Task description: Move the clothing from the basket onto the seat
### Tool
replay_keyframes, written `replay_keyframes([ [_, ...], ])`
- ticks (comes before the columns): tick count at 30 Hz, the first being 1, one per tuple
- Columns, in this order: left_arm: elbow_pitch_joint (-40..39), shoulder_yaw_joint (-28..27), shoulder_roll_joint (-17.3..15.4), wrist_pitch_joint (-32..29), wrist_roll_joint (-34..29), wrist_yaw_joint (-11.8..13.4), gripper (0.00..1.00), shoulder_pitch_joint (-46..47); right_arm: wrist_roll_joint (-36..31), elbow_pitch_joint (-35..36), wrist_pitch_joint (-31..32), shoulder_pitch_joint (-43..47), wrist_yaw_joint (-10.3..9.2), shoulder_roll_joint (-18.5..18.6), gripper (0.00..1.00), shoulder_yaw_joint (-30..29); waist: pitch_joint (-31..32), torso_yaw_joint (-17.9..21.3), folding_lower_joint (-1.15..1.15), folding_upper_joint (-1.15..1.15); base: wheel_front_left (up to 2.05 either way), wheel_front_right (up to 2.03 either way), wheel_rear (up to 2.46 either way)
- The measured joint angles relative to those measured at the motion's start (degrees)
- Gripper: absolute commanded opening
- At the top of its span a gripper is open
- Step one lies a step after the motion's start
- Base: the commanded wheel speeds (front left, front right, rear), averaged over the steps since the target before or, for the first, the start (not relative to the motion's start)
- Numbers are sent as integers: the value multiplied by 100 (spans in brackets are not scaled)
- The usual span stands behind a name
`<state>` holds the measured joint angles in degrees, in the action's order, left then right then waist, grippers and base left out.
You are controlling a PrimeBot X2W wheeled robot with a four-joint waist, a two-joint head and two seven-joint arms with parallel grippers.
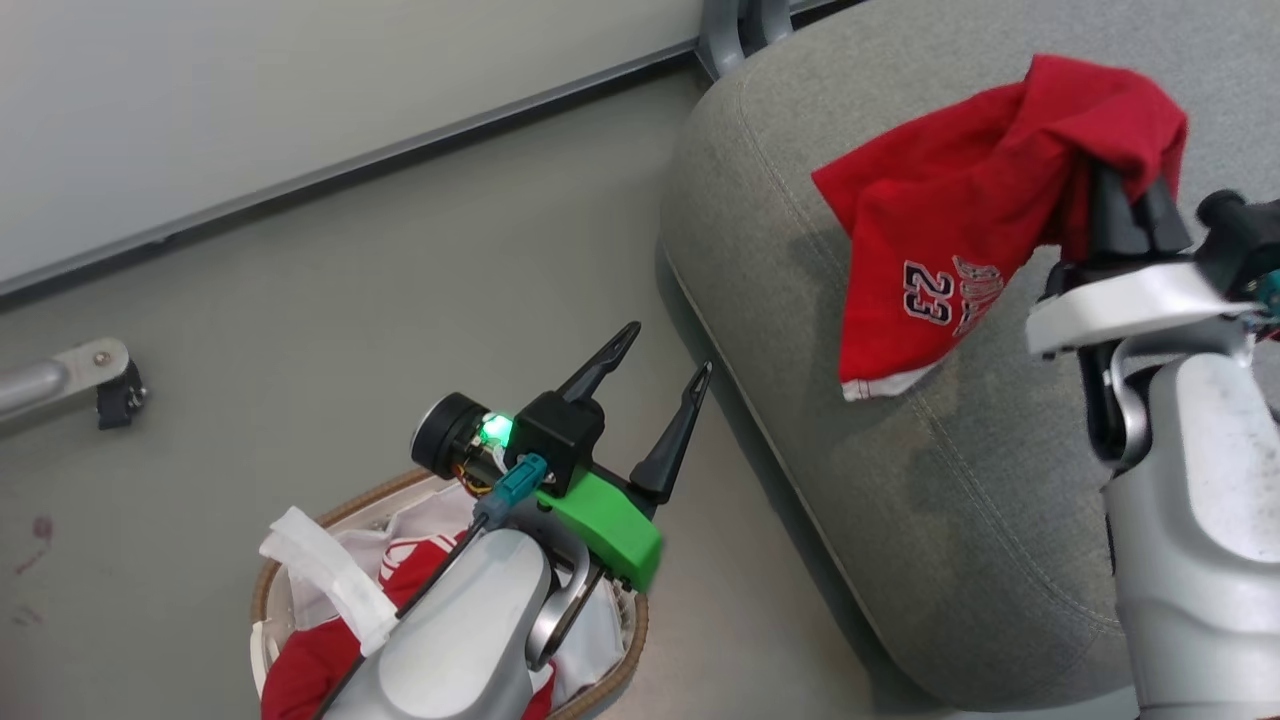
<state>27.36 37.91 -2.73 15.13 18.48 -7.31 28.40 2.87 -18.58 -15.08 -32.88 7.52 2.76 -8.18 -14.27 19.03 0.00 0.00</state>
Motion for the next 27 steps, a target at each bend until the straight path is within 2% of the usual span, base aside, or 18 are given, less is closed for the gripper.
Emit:
replay_keyframes([
  [3,-43,46,1,0,-53,0,100,164,-67,9,0,-374,0,9,0,-383,-261,23,0,0,0,0,0],
  [7,-126,103,-2,0,-157,0,100,471,-491,65,0,-1089,0,14,0,-797,-658,-21,0,0,0,0,0],
  [14,-265,223,-64,0,-328,0,100,979,-973,-132,-1,-2297,0,520,0,-1404,-1445,-241,1,0,0,0,0],
  [21,-426,204,-148,0,-531,0,100,1217,-1218,-804,-1,-2880,0,886,0,-1993,-2227,-535,1,0,0,0,0],
  [27,-474,8,-223,0,-561,2,100,1215,-1538,-1289,0,-2878,0,821,0,-2206,-2837,-719,1,0,0,0,0],
])
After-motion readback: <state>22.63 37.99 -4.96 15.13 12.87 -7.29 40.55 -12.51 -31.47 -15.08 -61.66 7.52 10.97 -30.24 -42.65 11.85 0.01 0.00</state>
